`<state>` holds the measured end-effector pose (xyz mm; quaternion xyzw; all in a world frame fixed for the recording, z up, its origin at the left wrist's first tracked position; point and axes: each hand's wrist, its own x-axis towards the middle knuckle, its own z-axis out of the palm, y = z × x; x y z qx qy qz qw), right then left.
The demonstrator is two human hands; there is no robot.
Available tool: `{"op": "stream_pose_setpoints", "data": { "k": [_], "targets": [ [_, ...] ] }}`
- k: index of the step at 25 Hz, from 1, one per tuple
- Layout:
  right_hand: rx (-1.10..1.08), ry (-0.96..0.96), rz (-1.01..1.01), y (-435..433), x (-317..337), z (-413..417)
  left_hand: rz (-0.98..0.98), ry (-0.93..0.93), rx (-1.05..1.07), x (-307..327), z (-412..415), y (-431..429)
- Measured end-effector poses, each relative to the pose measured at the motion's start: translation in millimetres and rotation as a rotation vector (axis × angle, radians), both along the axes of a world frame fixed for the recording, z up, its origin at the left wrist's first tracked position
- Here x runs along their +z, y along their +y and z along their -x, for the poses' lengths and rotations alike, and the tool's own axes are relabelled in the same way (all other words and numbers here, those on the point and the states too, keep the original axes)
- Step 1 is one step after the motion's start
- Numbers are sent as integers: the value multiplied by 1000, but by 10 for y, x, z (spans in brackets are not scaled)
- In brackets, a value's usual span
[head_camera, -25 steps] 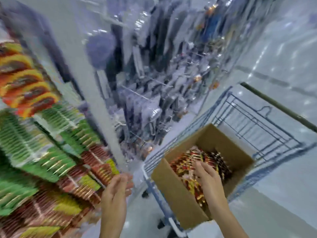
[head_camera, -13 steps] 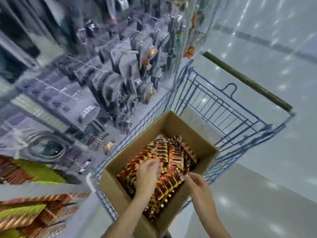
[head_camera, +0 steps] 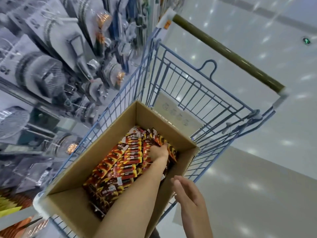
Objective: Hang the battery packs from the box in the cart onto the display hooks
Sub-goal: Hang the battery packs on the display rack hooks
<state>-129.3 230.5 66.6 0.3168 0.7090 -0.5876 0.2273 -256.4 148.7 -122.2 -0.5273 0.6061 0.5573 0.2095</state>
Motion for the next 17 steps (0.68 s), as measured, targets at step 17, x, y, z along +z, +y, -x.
{"op": "stream_pose_setpoints", "data": {
  "k": [17],
  "targets": [
    [-124,-101,119,43,-31,329,-103,244,162,937,-905,-900]
  ]
}}
